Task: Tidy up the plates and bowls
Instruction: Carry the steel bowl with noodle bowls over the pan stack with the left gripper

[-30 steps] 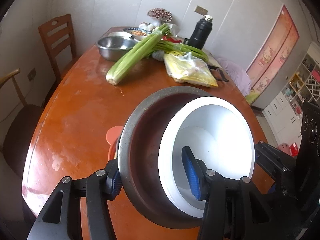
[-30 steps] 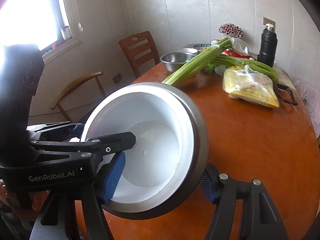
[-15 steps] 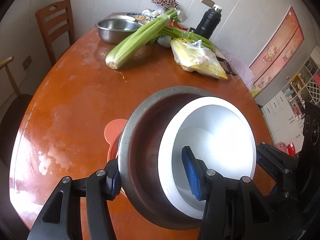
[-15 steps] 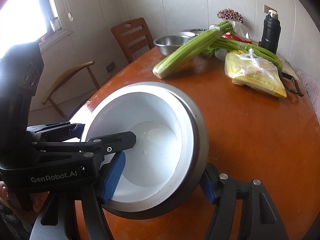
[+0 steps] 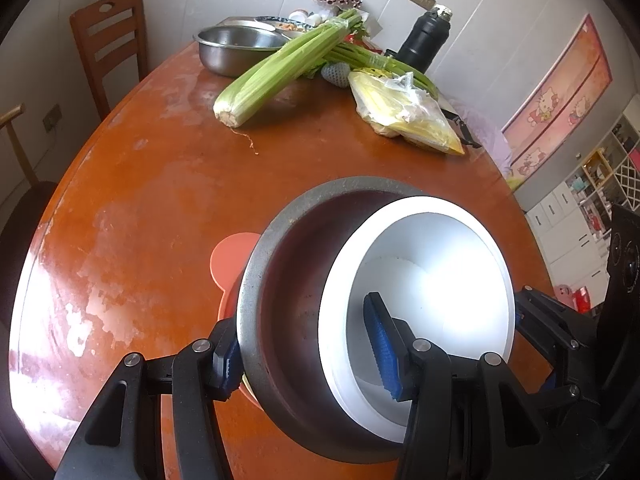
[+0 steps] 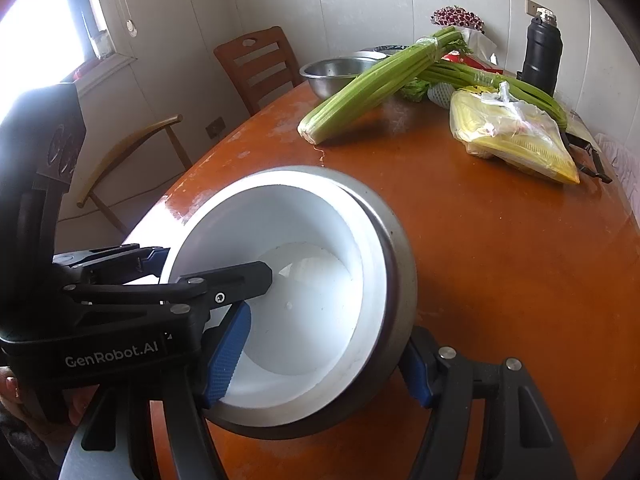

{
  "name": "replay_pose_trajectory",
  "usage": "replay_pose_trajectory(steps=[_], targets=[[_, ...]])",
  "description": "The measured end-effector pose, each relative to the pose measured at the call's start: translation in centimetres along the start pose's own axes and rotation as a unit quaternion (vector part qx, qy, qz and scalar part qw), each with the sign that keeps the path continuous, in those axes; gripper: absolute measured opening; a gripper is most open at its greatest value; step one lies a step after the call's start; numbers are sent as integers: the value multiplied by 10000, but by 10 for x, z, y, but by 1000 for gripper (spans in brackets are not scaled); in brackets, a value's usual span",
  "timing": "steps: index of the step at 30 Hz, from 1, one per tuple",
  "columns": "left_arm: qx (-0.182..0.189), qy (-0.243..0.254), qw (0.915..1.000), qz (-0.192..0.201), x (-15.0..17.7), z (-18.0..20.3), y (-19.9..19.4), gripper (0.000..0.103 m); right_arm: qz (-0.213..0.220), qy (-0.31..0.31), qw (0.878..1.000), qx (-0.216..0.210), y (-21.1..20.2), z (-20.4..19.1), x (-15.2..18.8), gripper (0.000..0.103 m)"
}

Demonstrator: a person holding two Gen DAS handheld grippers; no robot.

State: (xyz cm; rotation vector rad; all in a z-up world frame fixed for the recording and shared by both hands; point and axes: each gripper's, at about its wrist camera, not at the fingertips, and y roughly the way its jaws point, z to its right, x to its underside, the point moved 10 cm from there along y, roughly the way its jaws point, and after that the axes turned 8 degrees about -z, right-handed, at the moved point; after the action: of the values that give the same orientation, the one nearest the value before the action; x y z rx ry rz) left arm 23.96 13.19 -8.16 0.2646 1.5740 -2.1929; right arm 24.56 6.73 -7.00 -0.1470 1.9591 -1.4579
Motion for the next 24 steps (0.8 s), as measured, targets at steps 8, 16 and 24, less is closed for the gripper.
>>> replay_pose_trajectory(steps=[8, 16, 24], targets=[[-1, 10, 10000, -7, 0, -2, 1, 54, 47, 4, 10000, 50, 2, -1, -2, 68], [-2, -1, 10000, -12, -1, -7, 1, 54, 128, -20, 9999, 35, 4, -3, -1, 68], [1, 24, 10000, 7, -2, -7, -1, 54, 231, 84, 9996, 108, 1, 8, -3, 69]])
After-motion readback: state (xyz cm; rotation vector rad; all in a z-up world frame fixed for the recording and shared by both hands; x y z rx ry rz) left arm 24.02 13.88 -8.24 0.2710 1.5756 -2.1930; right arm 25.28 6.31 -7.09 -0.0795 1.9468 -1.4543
